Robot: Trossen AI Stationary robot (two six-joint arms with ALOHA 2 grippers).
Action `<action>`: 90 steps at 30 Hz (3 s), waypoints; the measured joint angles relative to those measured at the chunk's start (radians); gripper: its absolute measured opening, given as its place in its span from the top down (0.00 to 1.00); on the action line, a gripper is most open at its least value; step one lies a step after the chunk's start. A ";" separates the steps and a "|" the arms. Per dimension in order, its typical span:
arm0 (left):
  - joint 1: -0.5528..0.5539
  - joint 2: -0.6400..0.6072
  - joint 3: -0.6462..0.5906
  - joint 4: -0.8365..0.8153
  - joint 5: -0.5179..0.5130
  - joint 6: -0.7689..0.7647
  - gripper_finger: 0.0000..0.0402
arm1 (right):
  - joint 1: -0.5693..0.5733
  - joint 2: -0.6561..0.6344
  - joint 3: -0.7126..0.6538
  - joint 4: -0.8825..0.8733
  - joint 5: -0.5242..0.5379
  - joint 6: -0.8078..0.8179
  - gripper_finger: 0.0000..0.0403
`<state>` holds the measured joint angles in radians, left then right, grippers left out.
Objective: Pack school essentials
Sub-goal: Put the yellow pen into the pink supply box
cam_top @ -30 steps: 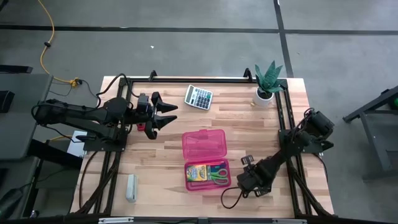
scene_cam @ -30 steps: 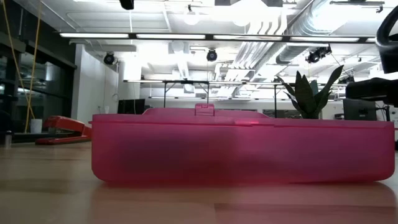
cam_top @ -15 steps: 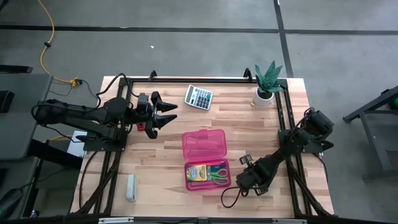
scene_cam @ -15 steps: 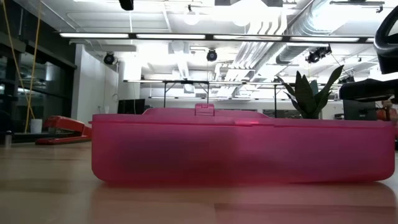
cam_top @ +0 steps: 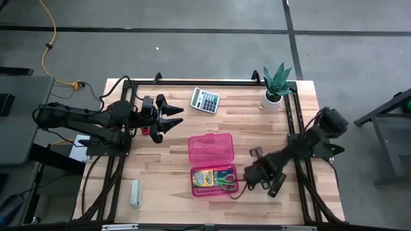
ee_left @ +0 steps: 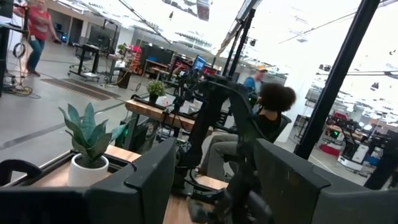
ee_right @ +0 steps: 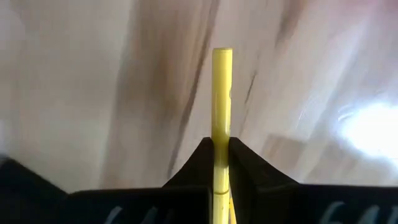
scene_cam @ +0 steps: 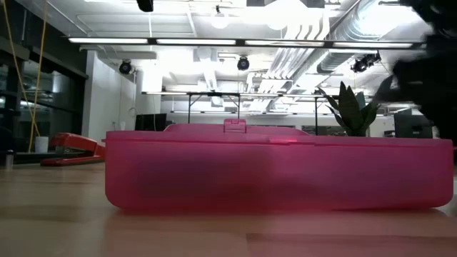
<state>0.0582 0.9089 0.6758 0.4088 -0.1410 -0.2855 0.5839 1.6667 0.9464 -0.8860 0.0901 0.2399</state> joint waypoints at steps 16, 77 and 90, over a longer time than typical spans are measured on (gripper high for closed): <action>0.000 0.000 0.000 -0.014 0.001 0.000 0.49 | -0.229 -0.470 -0.430 0.845 0.155 0.520 1.00; 0.000 0.000 0.000 -0.054 -0.005 -0.052 0.49 | -0.373 -0.025 -0.015 0.953 -0.317 0.109 1.00; 0.000 0.000 0.000 -0.053 -0.005 -0.053 0.49 | -0.422 -0.015 0.022 0.794 -0.411 -0.129 1.00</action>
<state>0.0582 0.9090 0.6758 0.3553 -0.1459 -0.3382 0.1619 1.6512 0.9684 -0.0921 -0.3210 0.1111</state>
